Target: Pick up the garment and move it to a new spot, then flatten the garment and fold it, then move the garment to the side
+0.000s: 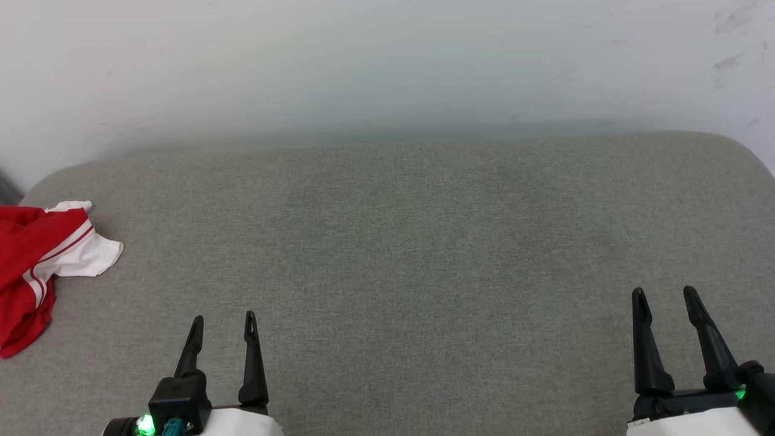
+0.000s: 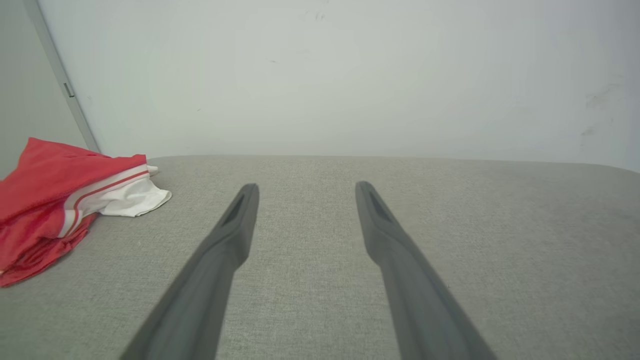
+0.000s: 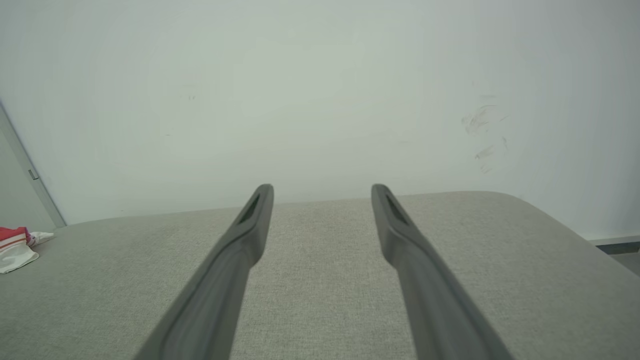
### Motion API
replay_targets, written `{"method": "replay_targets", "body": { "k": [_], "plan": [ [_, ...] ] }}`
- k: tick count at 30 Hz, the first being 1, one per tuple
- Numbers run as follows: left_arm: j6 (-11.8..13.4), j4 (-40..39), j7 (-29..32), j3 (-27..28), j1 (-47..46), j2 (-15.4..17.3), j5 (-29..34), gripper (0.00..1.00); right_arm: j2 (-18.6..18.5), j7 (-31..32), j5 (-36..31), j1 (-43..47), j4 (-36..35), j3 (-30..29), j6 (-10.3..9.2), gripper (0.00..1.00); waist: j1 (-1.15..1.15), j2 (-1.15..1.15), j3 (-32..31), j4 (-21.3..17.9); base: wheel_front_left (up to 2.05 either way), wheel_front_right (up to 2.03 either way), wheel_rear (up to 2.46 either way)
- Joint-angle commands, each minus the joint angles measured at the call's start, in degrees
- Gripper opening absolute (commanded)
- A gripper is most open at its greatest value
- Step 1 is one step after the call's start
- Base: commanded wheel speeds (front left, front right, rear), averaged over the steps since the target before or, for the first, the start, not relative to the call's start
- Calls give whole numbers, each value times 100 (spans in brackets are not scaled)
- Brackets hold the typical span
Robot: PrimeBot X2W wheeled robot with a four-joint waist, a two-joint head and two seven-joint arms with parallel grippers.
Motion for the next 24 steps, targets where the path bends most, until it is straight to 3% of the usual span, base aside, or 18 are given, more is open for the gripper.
{"method": "replay_targets", "body": {
  "k": [1, 8, 24],
  "plan": [
    [-13, -15, -49, 31, 46, -5, 109, 100, -9, -52, -108, 79, -40, 13, 0, 100, 0, 0, -2, -1, 0, 0, 0],
    [-88, 0, -122, 97, 122, -49, 345, 100, -9, -115, -285, 143, -67, 39, 0, 100, 0, 0, -14, -6, 0, 0, 0],
    [-203, 109, -108, 183, 154, -68, 5, 100, -9, -105, 9, 138, 46, 65, 0, 100, 0, 0, -25, -20, 0, 0, 0]
  ]
}}
